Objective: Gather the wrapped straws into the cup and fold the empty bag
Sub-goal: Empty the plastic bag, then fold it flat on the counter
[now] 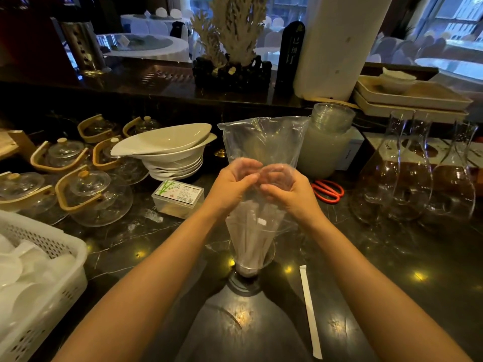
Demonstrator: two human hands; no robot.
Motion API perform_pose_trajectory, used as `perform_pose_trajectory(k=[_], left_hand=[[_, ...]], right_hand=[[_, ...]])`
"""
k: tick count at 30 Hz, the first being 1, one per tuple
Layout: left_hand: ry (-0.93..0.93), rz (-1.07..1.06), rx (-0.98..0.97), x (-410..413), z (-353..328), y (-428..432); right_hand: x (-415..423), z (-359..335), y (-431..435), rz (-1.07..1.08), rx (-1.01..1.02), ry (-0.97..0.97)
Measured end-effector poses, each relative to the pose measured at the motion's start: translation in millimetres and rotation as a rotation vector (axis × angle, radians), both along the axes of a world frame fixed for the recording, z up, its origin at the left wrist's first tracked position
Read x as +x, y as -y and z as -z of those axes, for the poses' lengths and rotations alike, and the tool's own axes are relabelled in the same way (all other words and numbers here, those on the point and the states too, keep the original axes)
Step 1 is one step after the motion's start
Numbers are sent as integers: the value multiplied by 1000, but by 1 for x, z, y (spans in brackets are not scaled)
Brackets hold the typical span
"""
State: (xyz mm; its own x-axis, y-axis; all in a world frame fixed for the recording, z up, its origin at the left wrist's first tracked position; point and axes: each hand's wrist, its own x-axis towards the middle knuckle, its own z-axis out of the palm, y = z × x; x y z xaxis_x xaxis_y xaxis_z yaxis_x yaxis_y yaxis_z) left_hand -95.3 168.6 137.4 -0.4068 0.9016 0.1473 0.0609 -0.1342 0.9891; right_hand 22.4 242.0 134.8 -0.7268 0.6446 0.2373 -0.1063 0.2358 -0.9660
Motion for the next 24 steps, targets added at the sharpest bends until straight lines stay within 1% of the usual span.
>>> perform_pose_trajectory(k=[3, 9, 13, 17, 20, 24], left_hand=[[5, -2, 16, -4, -5, -1], [-27, -59, 44, -15, -23, -1], [51, -103, 89, -22, -40, -4], [194, -102, 154, -27, -58, -6], [297, -93, 197, -28, -66, -9], [286, -101, 186, -28, -67, -10]], right_hand=[[1, -6, -4, 25, 9, 6], [4, -21, -12, 108, -51, 14], [8, -32, -18, 160, -78, -7], [14, -38, -23, 186, -6, 67], [17, -42, -25, 215, -14, 82], [24, -46, -29, 273, -58, 37]])
